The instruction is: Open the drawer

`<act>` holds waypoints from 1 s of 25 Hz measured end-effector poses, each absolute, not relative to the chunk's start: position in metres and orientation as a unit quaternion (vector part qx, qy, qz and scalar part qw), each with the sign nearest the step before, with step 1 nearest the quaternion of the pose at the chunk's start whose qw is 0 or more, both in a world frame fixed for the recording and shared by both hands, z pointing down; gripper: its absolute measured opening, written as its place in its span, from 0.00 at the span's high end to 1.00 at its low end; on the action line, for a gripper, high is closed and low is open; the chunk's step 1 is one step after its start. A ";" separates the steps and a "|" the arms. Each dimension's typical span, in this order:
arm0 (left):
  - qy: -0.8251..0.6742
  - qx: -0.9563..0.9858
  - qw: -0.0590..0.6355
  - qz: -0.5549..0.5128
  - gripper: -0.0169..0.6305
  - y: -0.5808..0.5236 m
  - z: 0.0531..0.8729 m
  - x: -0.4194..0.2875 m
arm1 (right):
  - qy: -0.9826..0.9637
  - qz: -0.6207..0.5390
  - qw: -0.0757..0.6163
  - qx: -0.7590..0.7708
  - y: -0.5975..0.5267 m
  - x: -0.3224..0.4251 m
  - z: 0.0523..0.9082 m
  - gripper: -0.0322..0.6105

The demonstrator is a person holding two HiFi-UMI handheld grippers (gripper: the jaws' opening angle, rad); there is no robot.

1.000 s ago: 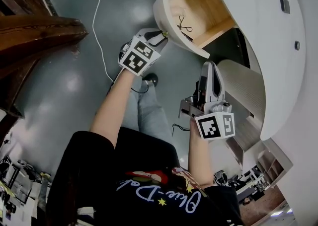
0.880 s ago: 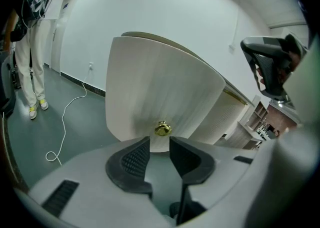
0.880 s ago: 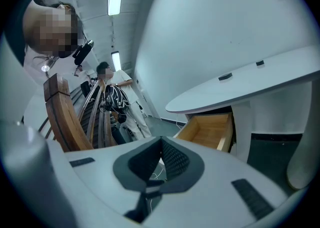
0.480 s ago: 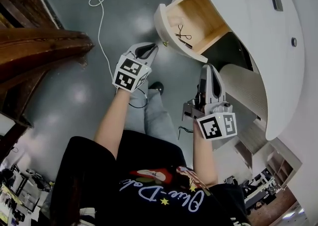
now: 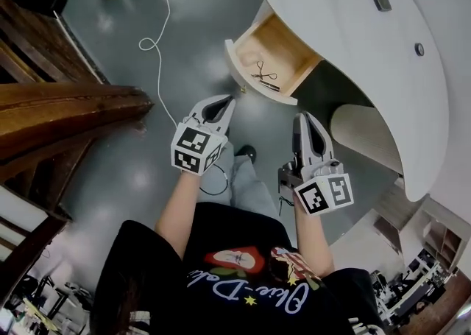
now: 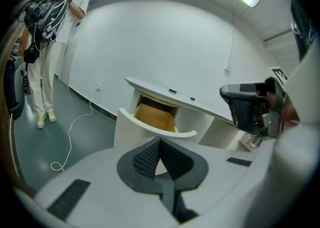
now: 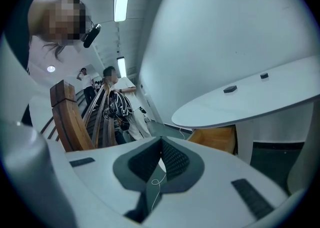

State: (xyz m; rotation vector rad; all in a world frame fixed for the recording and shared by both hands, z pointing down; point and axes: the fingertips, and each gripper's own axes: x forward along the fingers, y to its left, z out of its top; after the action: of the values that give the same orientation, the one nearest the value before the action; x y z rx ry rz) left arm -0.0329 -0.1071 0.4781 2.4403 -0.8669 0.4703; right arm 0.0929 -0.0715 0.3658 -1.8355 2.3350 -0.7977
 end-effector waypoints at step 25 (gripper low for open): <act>-0.257 0.950 0.119 0.130 0.96 -0.095 0.276 0.012 | 0.791 -0.188 0.064 -0.578 -0.044 0.099 0.246 0.95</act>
State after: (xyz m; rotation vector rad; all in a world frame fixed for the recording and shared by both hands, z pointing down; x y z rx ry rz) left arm 0.0120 -0.0952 0.2757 2.7784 -0.7527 0.3791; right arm 0.0987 -0.0438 0.2464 -1.7457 2.3900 -0.5682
